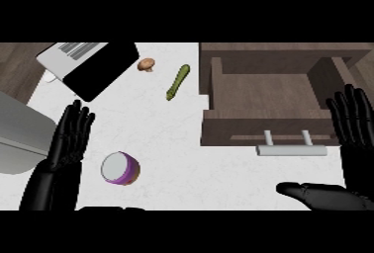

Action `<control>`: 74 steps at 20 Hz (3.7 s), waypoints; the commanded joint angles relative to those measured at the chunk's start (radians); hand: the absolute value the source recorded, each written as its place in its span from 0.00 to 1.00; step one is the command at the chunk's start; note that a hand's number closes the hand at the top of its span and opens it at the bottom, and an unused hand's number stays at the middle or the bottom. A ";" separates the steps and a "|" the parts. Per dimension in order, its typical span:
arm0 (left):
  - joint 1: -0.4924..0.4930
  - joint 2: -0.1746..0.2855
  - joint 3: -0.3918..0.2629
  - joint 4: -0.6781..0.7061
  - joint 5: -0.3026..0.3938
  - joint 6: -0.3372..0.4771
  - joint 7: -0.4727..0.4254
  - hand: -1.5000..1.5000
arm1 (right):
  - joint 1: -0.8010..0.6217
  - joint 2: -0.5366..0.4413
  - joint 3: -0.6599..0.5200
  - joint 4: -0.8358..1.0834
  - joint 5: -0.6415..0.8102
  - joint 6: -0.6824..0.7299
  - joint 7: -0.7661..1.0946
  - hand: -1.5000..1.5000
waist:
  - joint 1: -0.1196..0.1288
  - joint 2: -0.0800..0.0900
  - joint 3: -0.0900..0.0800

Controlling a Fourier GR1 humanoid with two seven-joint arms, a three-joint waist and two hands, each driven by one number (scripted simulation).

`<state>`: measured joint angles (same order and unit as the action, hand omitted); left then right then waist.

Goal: Pick up the can, place it into the drawer and close the drawer

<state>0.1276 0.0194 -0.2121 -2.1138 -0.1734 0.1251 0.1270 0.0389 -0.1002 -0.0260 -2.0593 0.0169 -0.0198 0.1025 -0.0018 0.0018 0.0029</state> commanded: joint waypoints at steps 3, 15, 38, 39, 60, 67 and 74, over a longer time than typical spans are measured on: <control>0.101 -0.019 -0.165 -0.162 -0.150 0.096 0.276 0.00 | 0.084 0.012 -0.010 -0.025 -0.020 -0.010 0.102 0.00 | 0.004 -0.006 -0.001; 0.157 -0.002 -0.212 -0.205 -0.186 0.183 0.307 0.00 | 0.228 0.008 -0.062 -0.039 -0.057 0.092 -0.026 0.00 | 0.001 -0.003 -0.003; 0.075 -0.019 -0.056 0.248 0.012 0.218 -0.036 0.00 | 0.212 -0.010 -0.206 0.034 -0.121 0.182 -0.083 0.00 | -0.001 -0.002 -0.003; 0.046 -0.019 -0.087 0.257 0.000 0.270 -0.010 0.00 | 0.233 0.006 -0.190 0.033 -0.099 0.187 -0.106 0.00 | -0.001 -0.002 -0.003; 0.129 -0.017 0.089 0.629 0.133 0.171 -0.442 0.00 | 0.142 0.050 -0.162 0.075 -0.029 0.175 -0.077 0.00 | 0.002 -0.001 -0.003; 0.177 0.005 0.115 0.642 0.166 0.107 -0.490 0.00 | 0.156 0.047 -0.203 0.017 -0.074 0.184 -0.048 0.00 | 0.002 -0.002 -0.003; 0.100 0.046 0.190 0.702 0.209 0.062 -0.464 0.00 | 0.222 0.083 -0.171 -0.076 -0.051 0.192 -0.008 0.00 | 0.000 -0.003 -0.003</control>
<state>0.2562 0.0463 -0.0589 -1.4414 0.0081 0.2175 -0.3362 0.2503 -0.0361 -0.2170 -2.0676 -0.0411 0.1844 0.0363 -0.0013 -0.0005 0.0000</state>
